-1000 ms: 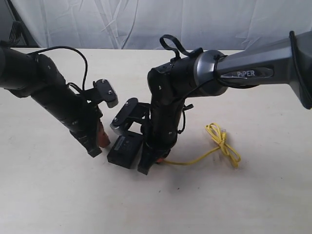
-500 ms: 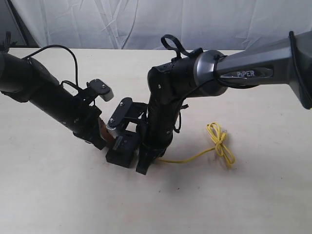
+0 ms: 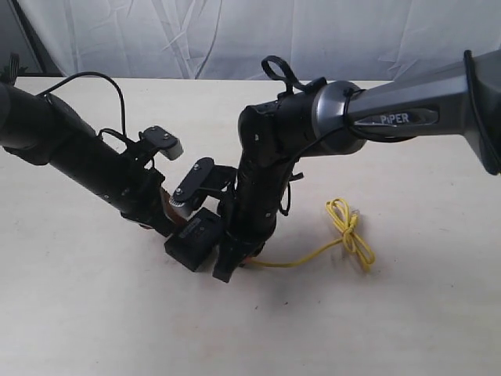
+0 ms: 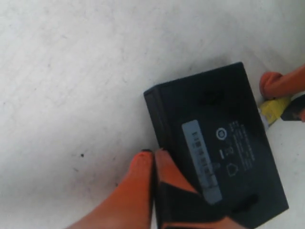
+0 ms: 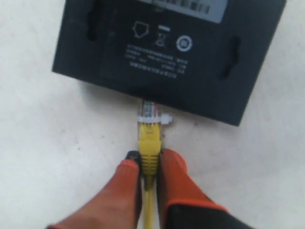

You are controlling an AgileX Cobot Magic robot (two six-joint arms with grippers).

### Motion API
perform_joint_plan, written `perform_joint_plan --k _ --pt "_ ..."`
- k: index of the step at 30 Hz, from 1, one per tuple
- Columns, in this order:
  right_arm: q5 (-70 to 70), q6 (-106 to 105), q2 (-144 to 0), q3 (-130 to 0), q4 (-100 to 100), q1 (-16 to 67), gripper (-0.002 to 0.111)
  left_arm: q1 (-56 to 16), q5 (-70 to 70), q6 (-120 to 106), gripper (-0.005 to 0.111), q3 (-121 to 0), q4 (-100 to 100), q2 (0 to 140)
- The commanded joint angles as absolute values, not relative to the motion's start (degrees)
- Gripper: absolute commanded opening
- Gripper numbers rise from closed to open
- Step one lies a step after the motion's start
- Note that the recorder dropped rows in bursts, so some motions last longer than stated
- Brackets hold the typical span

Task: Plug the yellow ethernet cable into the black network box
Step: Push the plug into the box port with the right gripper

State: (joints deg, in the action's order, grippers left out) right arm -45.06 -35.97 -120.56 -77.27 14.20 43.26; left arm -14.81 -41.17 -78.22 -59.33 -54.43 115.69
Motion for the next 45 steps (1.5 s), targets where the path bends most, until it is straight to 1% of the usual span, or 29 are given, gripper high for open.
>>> perform_joint_plan --k 1,12,26,32,45 --pt "-41.7 -33.1 -120.2 -77.5 14.6 43.4 -0.001 -14.9 -42.2 -78.4 0.0 -59.0 -54.2 116.9" --pt "-45.8 -32.3 -118.1 -77.5 14.0 43.4 -0.001 -14.9 -42.2 -78.4 0.0 -59.0 -54.3 116.9" --pt "-43.1 -28.3 -119.0 -77.5 11.6 43.4 -0.001 -14.9 -42.4 -78.3 0.0 -59.0 -55.3 116.9" --pt "-41.4 -30.3 -119.1 -77.6 11.4 43.4 -0.001 -14.9 -42.8 -78.4 0.0 -59.0 -55.7 116.9" --pt "-44.6 -31.5 -121.9 -85.0 10.6 43.4 -0.001 -14.9 -43.4 -78.5 0.0 -59.0 -57.1 116.9"
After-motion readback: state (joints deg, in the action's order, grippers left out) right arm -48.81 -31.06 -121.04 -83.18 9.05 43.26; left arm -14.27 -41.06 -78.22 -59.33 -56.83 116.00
